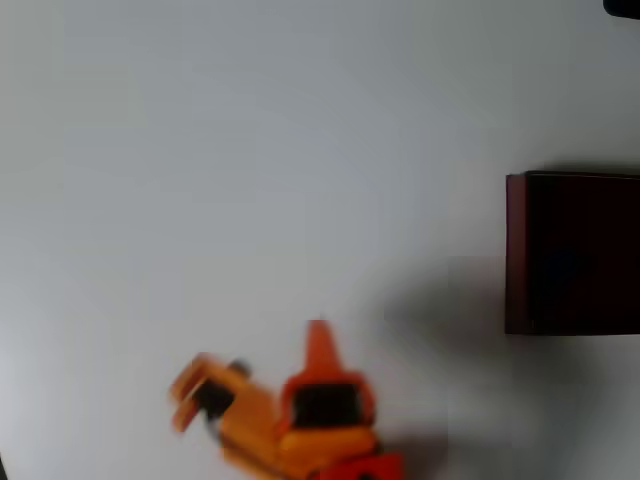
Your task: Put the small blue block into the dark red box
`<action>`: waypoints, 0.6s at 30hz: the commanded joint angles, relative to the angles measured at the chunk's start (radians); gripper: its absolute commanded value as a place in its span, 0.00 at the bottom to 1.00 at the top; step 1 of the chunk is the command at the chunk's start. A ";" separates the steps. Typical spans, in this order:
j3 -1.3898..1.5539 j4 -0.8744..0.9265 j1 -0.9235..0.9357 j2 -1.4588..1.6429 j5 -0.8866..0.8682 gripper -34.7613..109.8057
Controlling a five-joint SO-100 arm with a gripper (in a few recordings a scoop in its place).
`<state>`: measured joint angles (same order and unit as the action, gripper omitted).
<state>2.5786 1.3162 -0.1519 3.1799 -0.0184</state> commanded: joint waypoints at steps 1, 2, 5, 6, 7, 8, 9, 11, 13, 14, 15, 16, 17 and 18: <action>0.166 -0.008 -0.155 0.169 0.061 0.24; 0.196 -0.008 -0.178 0.175 0.075 0.24; 0.259 0.046 -0.216 0.175 0.083 0.24; 0.284 0.060 -0.227 0.175 0.091 0.24; 0.313 0.061 -0.236 0.175 0.103 0.24; 0.339 0.044 -0.245 0.175 0.114 0.24; 0.356 0.037 -0.244 0.175 0.115 0.24; 0.382 0.034 -0.229 0.175 0.110 0.24; 0.400 0.029 -0.229 0.175 0.110 0.24; 0.405 0.025 -0.233 0.175 0.112 0.24; 0.419 0.021 -0.232 0.175 0.110 0.24; 0.425 0.020 -0.232 0.175 0.109 0.24; 0.426 0.020 -0.230 0.175 0.106 0.24; 0.428 0.020 -0.229 0.175 0.106 0.24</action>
